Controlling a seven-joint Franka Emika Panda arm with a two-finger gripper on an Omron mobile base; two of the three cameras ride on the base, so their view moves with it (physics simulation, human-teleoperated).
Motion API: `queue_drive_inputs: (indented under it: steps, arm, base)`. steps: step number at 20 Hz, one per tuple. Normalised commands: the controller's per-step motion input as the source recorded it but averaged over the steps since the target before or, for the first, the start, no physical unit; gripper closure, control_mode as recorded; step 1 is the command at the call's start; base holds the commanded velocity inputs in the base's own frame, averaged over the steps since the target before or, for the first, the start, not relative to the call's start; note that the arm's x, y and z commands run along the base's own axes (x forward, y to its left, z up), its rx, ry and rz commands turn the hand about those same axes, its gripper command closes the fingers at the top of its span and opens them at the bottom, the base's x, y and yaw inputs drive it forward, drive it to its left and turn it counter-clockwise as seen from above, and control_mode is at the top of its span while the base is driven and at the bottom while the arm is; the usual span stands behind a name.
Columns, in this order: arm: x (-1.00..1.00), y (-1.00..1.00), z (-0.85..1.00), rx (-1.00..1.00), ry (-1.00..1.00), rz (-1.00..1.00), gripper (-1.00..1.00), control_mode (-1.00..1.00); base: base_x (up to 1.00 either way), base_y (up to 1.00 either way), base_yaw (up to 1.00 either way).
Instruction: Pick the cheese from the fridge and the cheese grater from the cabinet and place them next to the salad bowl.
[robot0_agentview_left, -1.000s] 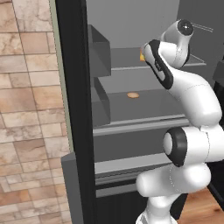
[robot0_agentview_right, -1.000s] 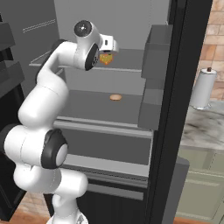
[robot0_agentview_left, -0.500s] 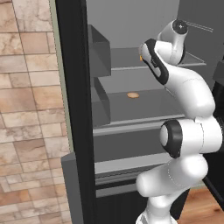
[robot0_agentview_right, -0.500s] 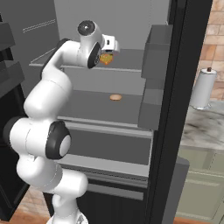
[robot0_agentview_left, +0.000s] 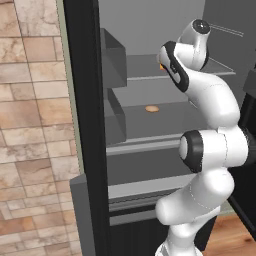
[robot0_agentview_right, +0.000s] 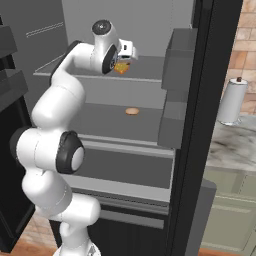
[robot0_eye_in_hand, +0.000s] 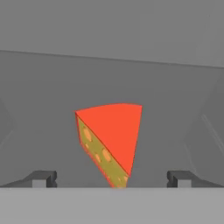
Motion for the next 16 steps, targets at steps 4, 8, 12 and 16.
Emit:
queue_drive_inputs:
  steps: [4,8,12,16]
  arm:
    - [0.21,0.00,-0.11,0.00,0.01,0.00,-1.00,-1.00]
    - [0.20,0.00,-0.05,0.00,0.00,0.00,-1.00,-1.00]
    - [0.19,0.00,-0.03,0.00,0.00,0.00,-1.00,-1.00]
    - [0.21,0.00,-0.03,0.00,0.00,0.00,-1.00,-1.00]
  base:
    - [0.00,0.00,0.00]
    - [0.00,0.00,0.00]
    - [0.00,0.00,0.00]
    - [0.00,0.00,0.00]
